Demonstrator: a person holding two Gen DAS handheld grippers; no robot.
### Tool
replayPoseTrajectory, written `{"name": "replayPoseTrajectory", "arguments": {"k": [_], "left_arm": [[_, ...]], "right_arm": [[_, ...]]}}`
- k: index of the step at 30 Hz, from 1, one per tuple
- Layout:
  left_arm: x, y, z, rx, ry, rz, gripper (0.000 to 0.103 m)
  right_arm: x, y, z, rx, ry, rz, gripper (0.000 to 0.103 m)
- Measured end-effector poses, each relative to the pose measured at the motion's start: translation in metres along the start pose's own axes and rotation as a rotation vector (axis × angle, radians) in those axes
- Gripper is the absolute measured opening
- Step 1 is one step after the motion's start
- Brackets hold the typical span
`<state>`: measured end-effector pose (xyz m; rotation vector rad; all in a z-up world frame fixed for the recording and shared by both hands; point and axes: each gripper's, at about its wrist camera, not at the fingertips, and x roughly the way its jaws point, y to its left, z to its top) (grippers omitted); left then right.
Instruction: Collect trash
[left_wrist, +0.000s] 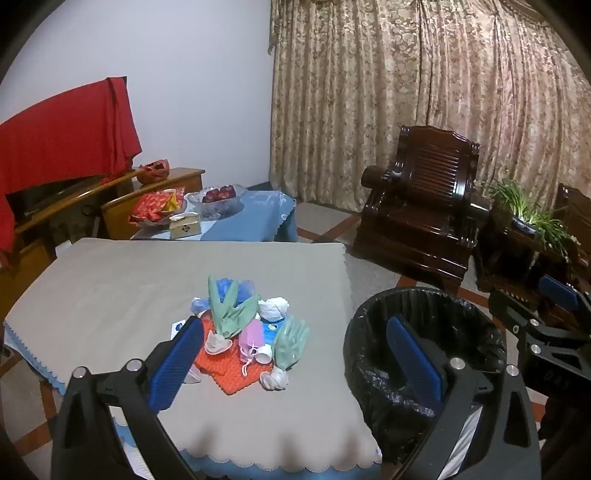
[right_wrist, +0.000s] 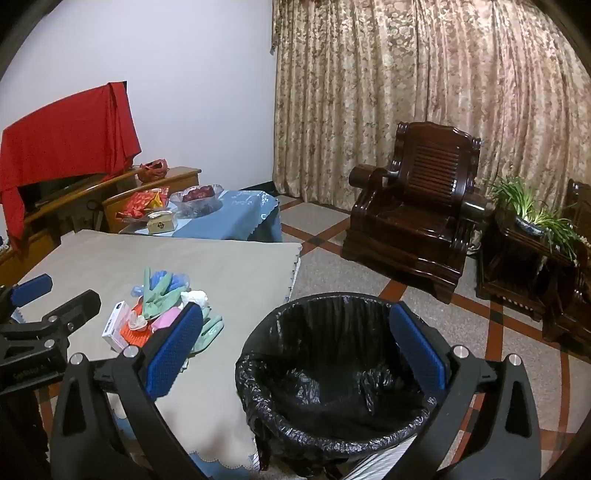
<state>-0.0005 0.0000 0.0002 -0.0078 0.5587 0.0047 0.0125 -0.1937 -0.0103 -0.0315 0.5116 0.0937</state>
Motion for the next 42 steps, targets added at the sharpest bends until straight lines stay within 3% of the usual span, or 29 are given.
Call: {"name": "replayPoseTrajectory", "arguments": {"k": [42], "left_arm": [[0.0049, 0.0055, -0.0025, 0.009, 0.007, 0.008, 0.097]], "right_arm": [[0.0013, -0.0017, -0.0029, 0.003, 0.008, 0.001, 0.098]]}}
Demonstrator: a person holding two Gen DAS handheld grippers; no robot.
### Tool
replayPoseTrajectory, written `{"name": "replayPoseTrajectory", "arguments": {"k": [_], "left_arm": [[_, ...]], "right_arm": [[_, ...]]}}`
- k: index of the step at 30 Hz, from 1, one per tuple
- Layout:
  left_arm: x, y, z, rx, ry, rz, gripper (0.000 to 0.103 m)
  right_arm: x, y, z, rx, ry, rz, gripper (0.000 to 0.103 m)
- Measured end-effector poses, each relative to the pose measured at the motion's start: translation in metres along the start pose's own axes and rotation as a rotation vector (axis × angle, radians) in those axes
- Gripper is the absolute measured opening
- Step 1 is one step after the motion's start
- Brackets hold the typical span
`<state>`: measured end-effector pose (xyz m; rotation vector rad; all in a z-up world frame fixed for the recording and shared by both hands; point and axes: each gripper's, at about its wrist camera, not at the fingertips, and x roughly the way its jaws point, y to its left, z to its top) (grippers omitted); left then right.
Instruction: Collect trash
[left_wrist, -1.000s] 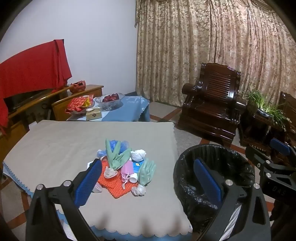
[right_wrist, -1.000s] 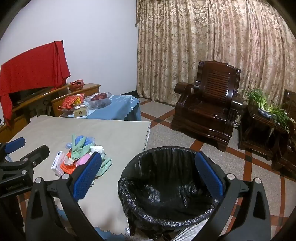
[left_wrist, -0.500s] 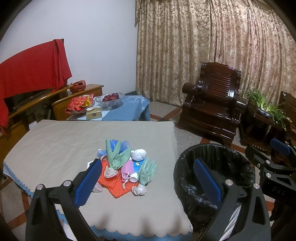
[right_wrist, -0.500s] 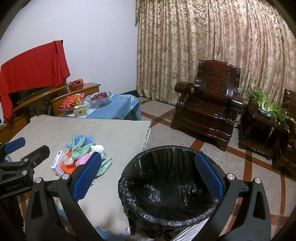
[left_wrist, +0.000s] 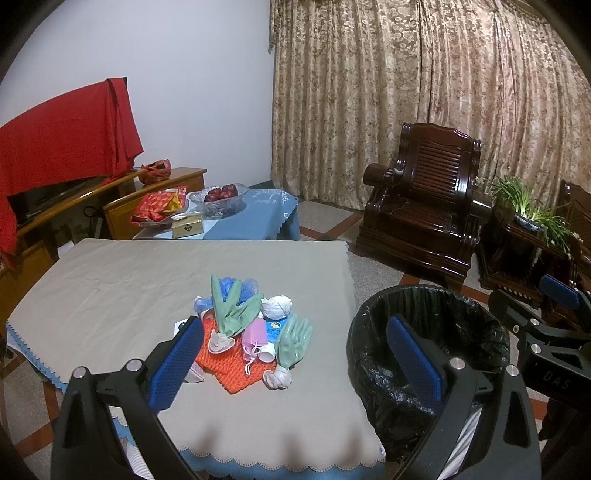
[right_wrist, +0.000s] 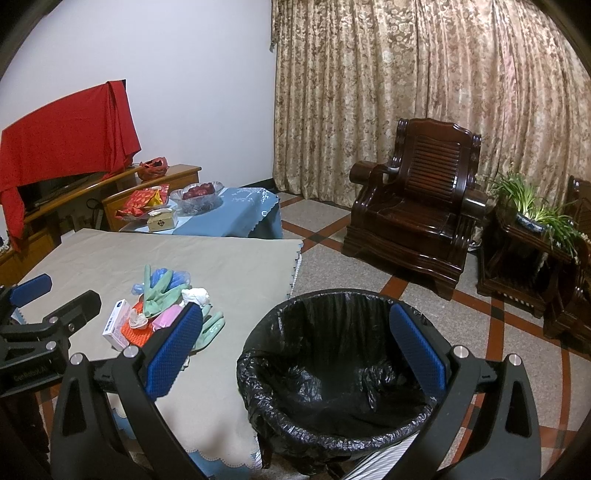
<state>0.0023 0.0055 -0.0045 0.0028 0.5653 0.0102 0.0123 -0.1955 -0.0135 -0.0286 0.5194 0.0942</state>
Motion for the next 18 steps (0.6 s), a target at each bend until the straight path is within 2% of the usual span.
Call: {"name": "replayPoseTrajectory", "arguments": {"k": [18], "left_arm": [[0.0041, 0.0002, -0.0065, -0.003, 0.008, 0.003, 0.097]], "right_arm": [[0.0080, 0.0066, -0.0066, 0.002, 0.008, 0.001, 0.098]]}}
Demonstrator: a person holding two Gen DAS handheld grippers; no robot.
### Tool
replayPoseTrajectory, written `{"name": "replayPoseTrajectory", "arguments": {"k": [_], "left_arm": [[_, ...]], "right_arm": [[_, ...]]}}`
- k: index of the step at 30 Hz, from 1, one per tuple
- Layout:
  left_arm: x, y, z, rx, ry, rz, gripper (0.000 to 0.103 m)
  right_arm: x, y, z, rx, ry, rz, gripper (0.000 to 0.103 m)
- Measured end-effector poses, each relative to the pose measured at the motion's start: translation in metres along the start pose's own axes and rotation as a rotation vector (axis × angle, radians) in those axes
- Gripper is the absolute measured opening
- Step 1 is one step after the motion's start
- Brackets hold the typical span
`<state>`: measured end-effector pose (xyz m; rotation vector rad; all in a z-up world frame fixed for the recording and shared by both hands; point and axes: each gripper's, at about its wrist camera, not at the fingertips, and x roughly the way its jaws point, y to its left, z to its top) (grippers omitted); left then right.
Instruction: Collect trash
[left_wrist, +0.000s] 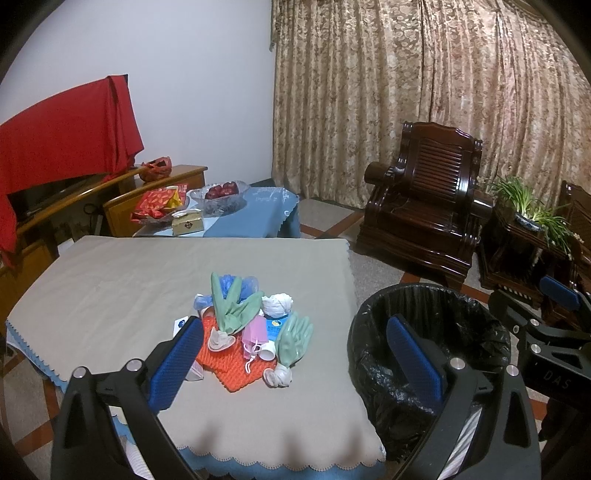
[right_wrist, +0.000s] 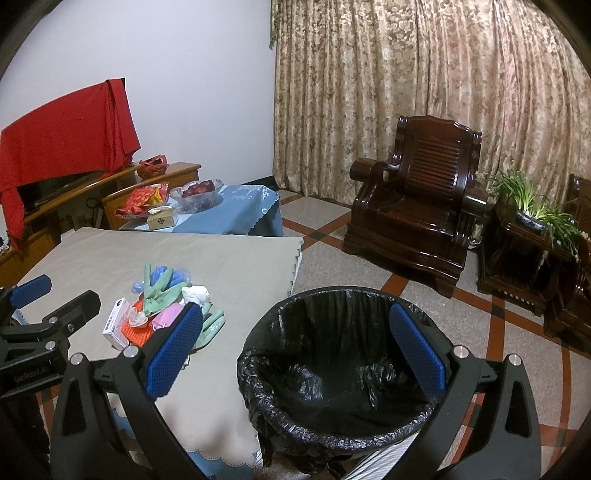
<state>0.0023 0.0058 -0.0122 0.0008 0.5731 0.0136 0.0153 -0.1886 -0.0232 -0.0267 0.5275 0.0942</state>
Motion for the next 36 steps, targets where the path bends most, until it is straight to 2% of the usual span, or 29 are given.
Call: {"name": "replayPoseTrajectory", "arguments": {"k": [26, 36], "left_arm": [[0.005, 0.002, -0.007, -0.009, 0.009, 0.002, 0.097], [0.011, 0.012, -0.010, -0.034, 0.024, 0.019, 0.097]], "right_arm": [[0.002, 0.002, -0.002, 0.000, 0.007, 0.003, 0.098], [0.022, 0.021, -0.009, -0.005, 0.024, 0.040, 0.098]]}}
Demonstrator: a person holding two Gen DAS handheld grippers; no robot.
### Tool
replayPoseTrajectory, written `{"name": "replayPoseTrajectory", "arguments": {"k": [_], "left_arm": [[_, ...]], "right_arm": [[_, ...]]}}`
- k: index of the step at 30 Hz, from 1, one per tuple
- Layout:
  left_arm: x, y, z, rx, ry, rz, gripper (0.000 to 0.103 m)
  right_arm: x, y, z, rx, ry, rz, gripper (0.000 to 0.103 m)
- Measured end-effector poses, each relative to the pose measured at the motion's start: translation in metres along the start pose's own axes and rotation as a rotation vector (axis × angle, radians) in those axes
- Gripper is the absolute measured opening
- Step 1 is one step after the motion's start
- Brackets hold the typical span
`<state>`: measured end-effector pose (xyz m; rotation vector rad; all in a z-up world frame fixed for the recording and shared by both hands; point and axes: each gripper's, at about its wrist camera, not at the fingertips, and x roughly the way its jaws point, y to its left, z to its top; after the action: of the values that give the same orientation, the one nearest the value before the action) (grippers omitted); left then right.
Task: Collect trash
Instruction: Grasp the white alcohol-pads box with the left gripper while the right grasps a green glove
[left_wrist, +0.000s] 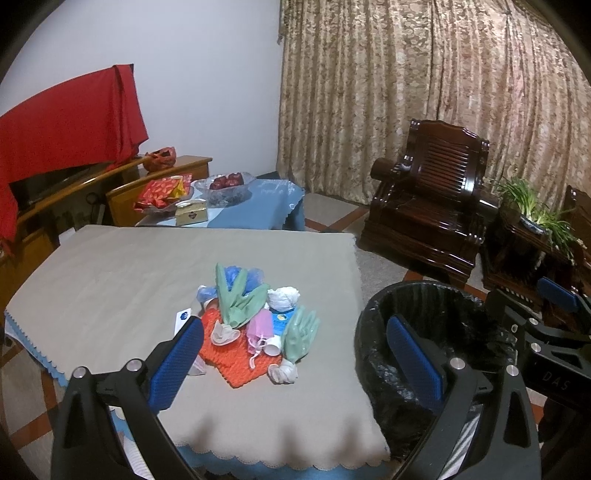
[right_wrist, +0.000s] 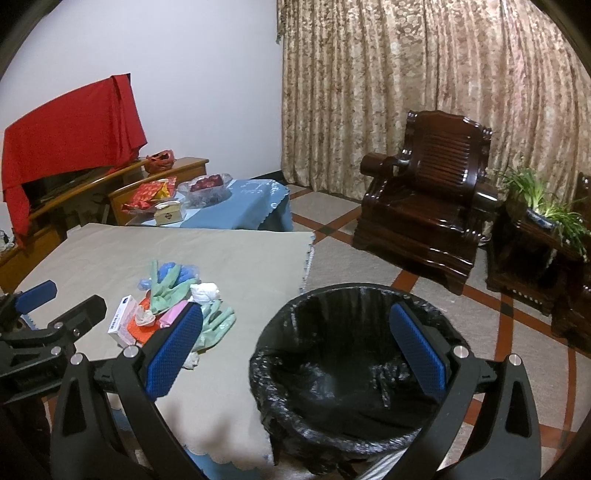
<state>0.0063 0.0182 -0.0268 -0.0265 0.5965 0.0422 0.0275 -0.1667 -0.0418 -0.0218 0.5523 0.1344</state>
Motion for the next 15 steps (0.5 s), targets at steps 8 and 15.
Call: {"name": "replayPoseTrajectory", "arguments": {"k": [8, 15], "left_arm": [[0.029, 0.053, -0.012, -0.041, 0.016, 0.112, 0.097], [0.068, 0.103, -0.032, -0.089, 0.074, 0.182, 0.097]], "right_arm": [[0.042, 0.034, -0.004, -0.052, 0.050, 0.072, 0.098], [0.094, 0.069, -0.013, -0.089, 0.099, 0.152, 0.098]]}}
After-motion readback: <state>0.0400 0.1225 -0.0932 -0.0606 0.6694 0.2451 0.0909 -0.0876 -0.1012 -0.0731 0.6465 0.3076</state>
